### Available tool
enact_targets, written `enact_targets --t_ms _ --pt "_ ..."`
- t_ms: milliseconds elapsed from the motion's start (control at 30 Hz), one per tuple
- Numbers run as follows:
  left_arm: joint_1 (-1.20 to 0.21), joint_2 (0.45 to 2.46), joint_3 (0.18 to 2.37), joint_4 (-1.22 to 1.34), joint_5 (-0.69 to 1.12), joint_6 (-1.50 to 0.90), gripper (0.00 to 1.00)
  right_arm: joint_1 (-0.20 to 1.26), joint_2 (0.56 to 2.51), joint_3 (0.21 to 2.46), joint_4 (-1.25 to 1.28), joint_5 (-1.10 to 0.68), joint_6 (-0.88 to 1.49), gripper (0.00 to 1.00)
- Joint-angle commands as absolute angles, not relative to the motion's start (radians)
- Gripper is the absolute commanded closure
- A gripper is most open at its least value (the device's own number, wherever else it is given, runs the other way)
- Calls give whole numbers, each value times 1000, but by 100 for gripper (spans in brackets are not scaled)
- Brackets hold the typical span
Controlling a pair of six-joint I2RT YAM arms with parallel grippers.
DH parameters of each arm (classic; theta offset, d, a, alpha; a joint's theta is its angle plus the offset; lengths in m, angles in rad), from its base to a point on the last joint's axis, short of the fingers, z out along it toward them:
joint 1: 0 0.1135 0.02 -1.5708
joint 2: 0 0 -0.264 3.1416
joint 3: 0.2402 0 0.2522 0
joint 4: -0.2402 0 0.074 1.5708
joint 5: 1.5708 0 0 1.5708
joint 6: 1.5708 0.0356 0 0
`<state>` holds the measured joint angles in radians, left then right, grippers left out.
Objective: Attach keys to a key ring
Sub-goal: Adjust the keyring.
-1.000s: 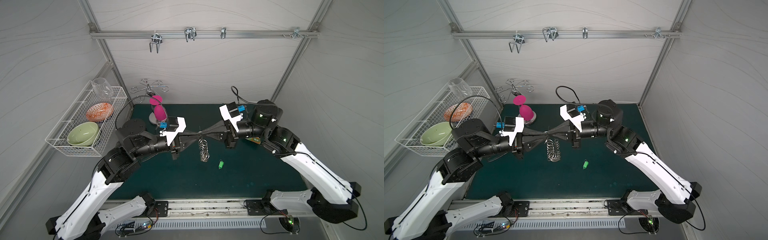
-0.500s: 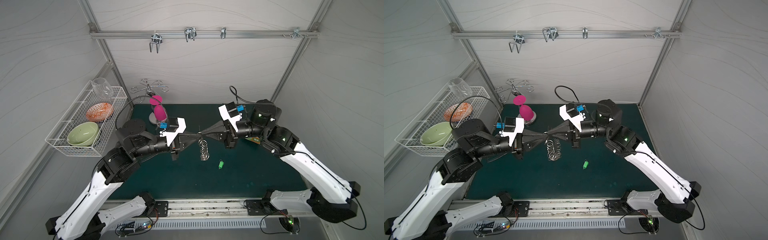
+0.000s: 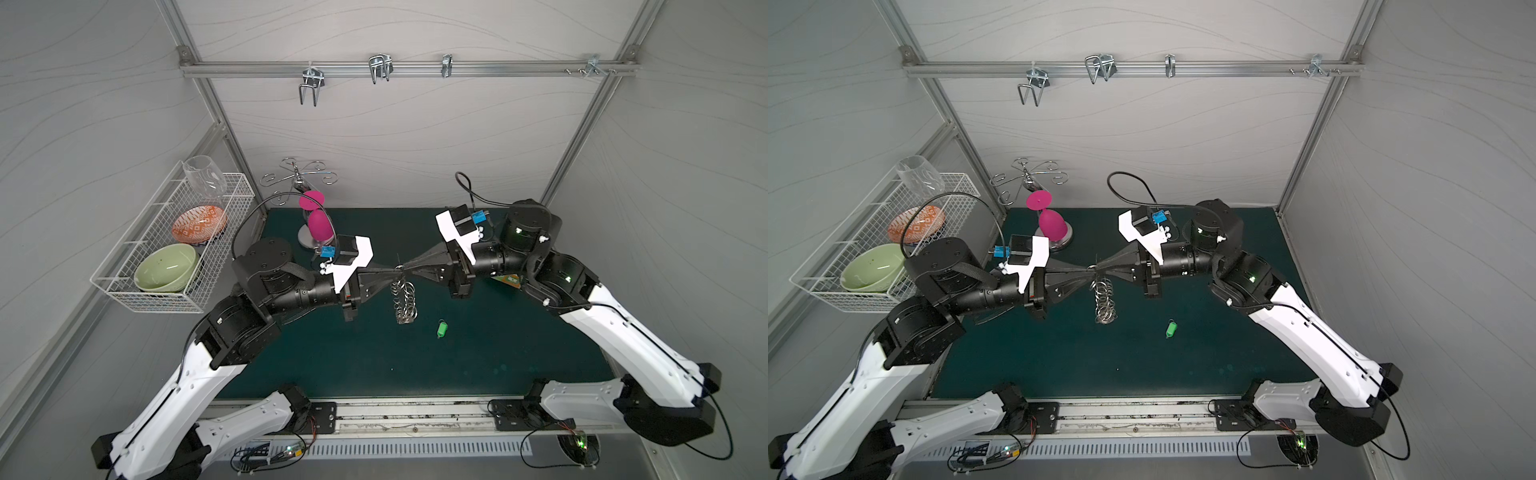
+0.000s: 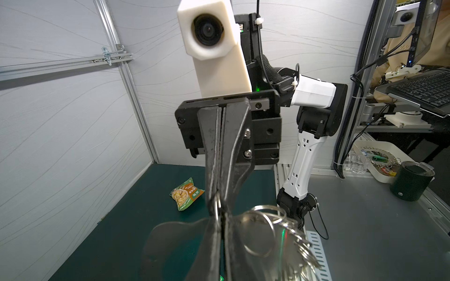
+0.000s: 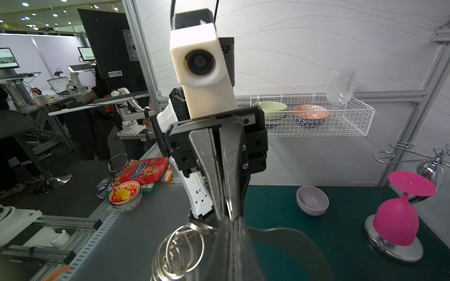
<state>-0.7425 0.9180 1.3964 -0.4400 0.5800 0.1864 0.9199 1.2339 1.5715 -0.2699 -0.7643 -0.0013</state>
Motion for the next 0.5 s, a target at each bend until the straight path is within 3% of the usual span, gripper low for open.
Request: enact_targets --t_ms 0,167,200,267,333,367,467 --pt "-746 923 1443 -382 582 195 100 924 1235 1582 -269 -799 0 100" --pt "-746 921 1443 -392 584 211 100 923 1238 1592 -268 -778 3 100" --pt "-746 919 1441 -394 581 218 100 923 1235 1590 -269 -766 2 92" --pt "-746 913 1435 -397 561 238 100 924 1218 1580 -269 -714 0 61" --pt "-746 907 1430 -394 537 262 100 920 1193 1558 -263 -672 -7 45" --pt "-746 905 1428 -397 528 278 100 915 1178 1547 -261 -650 -8 38" --pt "-746 904 1429 -407 501 322 100 894 1146 1527 -268 -619 -12 30"
